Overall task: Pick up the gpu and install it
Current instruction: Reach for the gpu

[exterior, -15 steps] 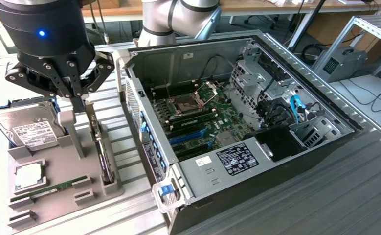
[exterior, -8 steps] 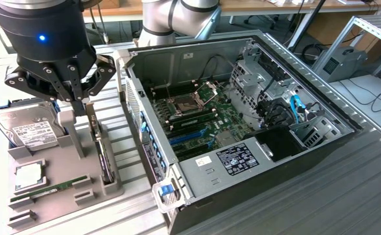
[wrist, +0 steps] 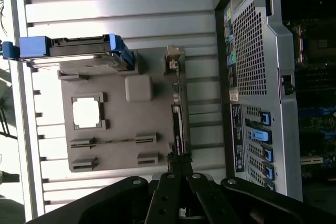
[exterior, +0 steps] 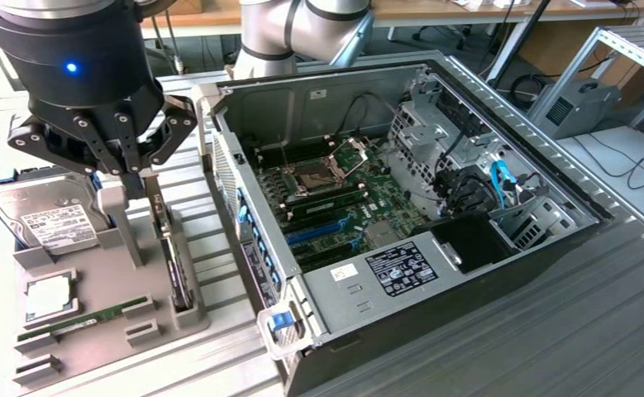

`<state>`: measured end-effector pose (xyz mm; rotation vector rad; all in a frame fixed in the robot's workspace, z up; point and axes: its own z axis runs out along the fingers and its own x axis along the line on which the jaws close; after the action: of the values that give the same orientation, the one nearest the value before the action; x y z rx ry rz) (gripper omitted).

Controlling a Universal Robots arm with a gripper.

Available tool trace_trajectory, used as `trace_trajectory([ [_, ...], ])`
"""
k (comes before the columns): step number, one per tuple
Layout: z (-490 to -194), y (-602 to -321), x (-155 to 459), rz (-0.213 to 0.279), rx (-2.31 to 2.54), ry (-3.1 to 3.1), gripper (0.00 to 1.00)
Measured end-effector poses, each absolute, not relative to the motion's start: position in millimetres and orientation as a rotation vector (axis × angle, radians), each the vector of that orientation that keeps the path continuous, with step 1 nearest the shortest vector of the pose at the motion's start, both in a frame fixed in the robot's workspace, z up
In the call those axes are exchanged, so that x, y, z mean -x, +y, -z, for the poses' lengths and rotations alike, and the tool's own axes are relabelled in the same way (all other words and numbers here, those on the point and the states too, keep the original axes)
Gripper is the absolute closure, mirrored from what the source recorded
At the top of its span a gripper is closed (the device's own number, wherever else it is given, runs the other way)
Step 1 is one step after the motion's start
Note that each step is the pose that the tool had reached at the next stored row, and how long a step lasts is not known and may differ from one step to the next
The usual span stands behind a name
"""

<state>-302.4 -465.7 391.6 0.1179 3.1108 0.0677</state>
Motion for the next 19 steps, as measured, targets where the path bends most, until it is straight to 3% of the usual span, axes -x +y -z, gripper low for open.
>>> trace_trajectory([
  [19,-392,-481,302,-0.068,-0.118,3.111,0.89],
])
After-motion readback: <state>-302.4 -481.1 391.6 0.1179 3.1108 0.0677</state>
